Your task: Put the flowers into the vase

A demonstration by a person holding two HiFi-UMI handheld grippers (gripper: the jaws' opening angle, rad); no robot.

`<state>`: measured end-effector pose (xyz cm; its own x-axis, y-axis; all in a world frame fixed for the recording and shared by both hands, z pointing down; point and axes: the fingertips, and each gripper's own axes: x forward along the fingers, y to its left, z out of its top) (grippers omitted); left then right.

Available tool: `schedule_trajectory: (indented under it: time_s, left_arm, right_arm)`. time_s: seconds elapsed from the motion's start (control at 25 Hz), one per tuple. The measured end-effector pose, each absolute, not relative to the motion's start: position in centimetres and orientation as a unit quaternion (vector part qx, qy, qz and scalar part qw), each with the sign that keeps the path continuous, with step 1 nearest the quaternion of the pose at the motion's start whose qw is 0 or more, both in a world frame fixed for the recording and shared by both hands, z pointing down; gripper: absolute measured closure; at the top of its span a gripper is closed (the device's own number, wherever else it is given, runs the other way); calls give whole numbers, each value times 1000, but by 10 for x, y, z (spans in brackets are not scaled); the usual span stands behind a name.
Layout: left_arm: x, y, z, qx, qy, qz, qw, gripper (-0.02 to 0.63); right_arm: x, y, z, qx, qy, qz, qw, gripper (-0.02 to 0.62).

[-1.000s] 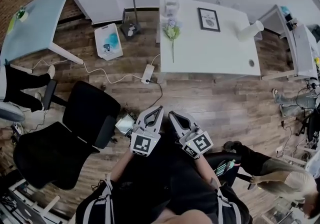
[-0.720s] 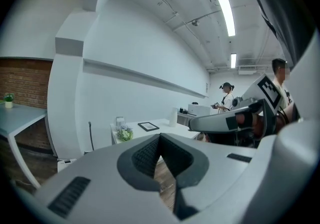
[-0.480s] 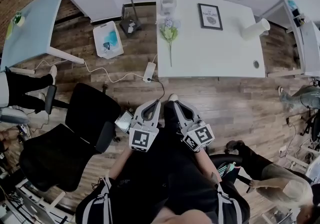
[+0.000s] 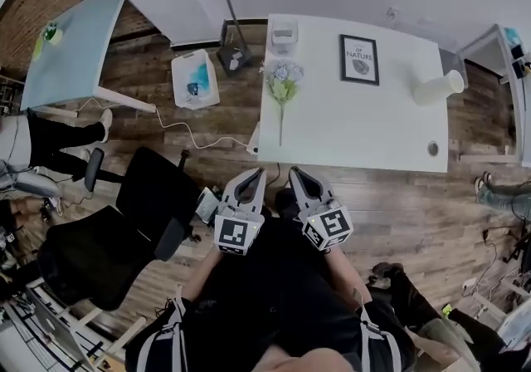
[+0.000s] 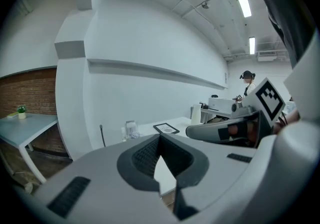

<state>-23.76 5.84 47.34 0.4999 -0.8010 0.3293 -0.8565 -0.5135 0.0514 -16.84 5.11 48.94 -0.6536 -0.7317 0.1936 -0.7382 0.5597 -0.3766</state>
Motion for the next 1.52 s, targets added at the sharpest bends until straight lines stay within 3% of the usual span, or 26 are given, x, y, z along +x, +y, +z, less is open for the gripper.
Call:
schedule_trajectory:
  time_s: [0.76, 1.52]
  left_arm:
    - [-289, -47, 473, 884, -444, 114, 93, 595]
    - [-313, -98, 496, 890, -421, 109, 137, 595]
  right_arm:
    - [-227, -52, 509, 470, -850, 229, 57, 578]
    - [-224, -133, 598, 505, -791, 248, 240, 577]
